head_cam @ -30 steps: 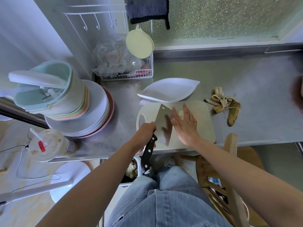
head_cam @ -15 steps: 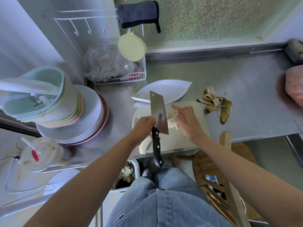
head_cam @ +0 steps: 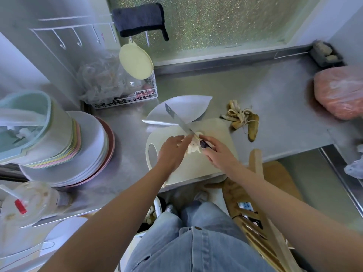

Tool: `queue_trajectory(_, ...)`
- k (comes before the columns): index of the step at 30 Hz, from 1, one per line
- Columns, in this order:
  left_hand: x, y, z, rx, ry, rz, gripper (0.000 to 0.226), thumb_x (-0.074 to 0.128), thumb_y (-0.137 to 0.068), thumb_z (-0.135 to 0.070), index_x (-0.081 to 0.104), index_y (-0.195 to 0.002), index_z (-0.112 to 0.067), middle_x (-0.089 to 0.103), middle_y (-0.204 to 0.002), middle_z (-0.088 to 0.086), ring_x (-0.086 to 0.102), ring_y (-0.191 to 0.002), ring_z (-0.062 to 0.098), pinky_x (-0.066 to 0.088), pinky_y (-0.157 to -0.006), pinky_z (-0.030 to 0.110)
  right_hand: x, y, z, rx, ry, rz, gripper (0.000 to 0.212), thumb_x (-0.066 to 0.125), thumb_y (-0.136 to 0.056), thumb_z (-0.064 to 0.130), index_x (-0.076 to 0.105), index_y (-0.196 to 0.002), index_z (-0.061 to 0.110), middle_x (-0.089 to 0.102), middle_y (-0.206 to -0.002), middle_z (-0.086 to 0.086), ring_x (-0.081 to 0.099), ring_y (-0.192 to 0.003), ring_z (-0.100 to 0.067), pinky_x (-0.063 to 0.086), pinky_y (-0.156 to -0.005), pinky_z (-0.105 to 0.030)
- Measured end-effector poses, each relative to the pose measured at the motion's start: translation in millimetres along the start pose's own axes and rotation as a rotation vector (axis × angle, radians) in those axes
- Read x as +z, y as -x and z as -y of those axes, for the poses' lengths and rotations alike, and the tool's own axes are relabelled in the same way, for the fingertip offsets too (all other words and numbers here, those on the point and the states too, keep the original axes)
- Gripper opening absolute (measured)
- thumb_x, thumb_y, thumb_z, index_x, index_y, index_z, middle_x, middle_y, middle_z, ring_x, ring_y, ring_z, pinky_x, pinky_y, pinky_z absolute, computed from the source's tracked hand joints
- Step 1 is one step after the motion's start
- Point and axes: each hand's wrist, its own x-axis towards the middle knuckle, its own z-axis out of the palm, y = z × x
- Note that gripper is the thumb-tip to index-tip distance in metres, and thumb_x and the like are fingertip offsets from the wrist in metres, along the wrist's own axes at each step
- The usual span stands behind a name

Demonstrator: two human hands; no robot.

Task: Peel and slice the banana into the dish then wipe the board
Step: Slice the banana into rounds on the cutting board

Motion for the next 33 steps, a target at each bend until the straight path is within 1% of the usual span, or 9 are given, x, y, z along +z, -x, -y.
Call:
queue_trajectory(2,0.5,-3.4,23.2,-0.045,-0.352,-0.062,0.047,0.052,-0.090,-0.051,0.058,-0.125,-0.019,0.055,-0.123,0.005,0.049,-0.118,0.025,0.039,-0.092,0.036,-7.0,4.2,-1.8,-0.026,-0.010,-0.036,0.008,0.053,-0.095,0.026,0.058,-0.089,0.027,0.049,-0.055,0.021,0.043,-0.050,0.003,0.033,-0.052,-0.011)
queue_trajectory(3,1.0,-2.4,34.3,-0.074,-0.508,-0.045,0.055,0.056,-0.087,-0.053,0.052,-0.130,-0.019,0.051,-0.127,0.007,0.044,-0.124,0.026,0.041,-0.095,0.039,-10.3,7.5,-2.7,-0.033,-0.035,-0.049,0.013,0.053,-0.095,0.024,0.055,-0.082,0.021,0.047,-0.052,0.016,0.041,-0.046,0.000,0.033,-0.048,-0.014)
queue_trajectory(5,4.2,0.7,51.4,-0.096,-0.677,-0.003,0.064,0.062,-0.082,-0.056,0.047,-0.131,-0.018,0.047,-0.127,0.009,0.043,-0.124,0.027,0.045,-0.094,0.040,-14.3,14.8,-3.4,-0.020,-0.083,-0.065,0.016,0.052,-0.096,0.021,0.055,-0.084,0.012,0.047,-0.054,0.001,0.039,-0.042,-0.009,0.033,-0.042,-0.020)
queue_trajectory(8,8.6,1.5,62.2,-0.050,-0.786,-0.048,0.053,0.064,-0.084,-0.050,0.053,-0.123,-0.017,0.051,-0.120,0.007,0.048,-0.115,0.025,0.049,-0.088,0.038,-13.4,22.4,-11.4,0.006,-0.055,-0.067,0.020,0.050,-0.096,0.018,0.054,-0.080,0.005,0.050,-0.058,-0.007,0.043,-0.046,-0.015,0.038,-0.044,-0.025)
queue_trajectory(12,4.3,0.9,65.7,-0.058,-0.628,-0.130,0.044,0.060,-0.087,-0.040,0.058,-0.118,-0.010,0.058,-0.115,0.010,0.050,-0.111,0.028,0.047,-0.086,0.039,-9.0,27.6,-34.0,0.027,0.046,-0.095,0.025,0.052,-0.091,0.017,0.048,-0.070,0.003,0.049,-0.057,-0.007,0.043,-0.049,-0.016,0.036,-0.052,-0.034)
queue_trajectory(17,-0.4,1.2,69.4,-0.030,-0.516,-0.247,0.037,0.050,-0.094,-0.031,0.056,-0.107,0.003,0.056,-0.107,0.019,0.049,-0.103,0.034,0.040,-0.090,0.041,-0.3,31.5,-46.7,0.030,0.129,-0.123,0.028,0.051,-0.078,0.029,0.044,-0.067,0.004,0.043,-0.057,-0.006,0.038,-0.054,-0.016,0.031,-0.055,-0.033)
queue_trajectory(20,2.9,3.2,65.9,0.026,-0.472,-0.223,0.033,0.050,-0.096,-0.028,0.055,-0.104,0.004,0.052,-0.105,0.020,0.054,-0.095,0.037,0.043,-0.083,0.042,5.6,31.7,-51.9,0.008,0.210,-0.093,0.027,0.053,-0.079,0.027,0.044,-0.066,0.006,0.044,-0.057,-0.004,0.037,-0.055,-0.013,0.031,-0.056,-0.032)
queue_trajectory(25,11.1,6.2,56.4,-0.010,-0.532,-0.125,0.036,0.046,-0.099,-0.030,0.047,-0.113,0.003,0.046,-0.116,0.020,0.059,-0.090,0.038,0.044,-0.077,0.040,10.0,30.4,-63.4,0.019,0.369,-0.076,0.027,0.056,-0.090,0.032,0.043,-0.066,0.027,0.048,-0.060,0.007,0.045,-0.059,-0.013,0.035,-0.057,-0.031)
queue_trajectory(33,14.0,1.4,50.7,-0.028,-0.583,-0.058,0.036,0.041,-0.099,-0.025,0.045,-0.118,0.005,0.046,-0.116,0.023,0.057,-0.097,0.038,0.045,-0.081,0.038,-9.7,28.2,-65.3,0.062,0.360,-0.237,0.020,0.050,-0.097,0.025,0.046,-0.079,0.019,0.047,-0.063,0.004,0.045,-0.058,-0.010,0.031,-0.050,-0.023)
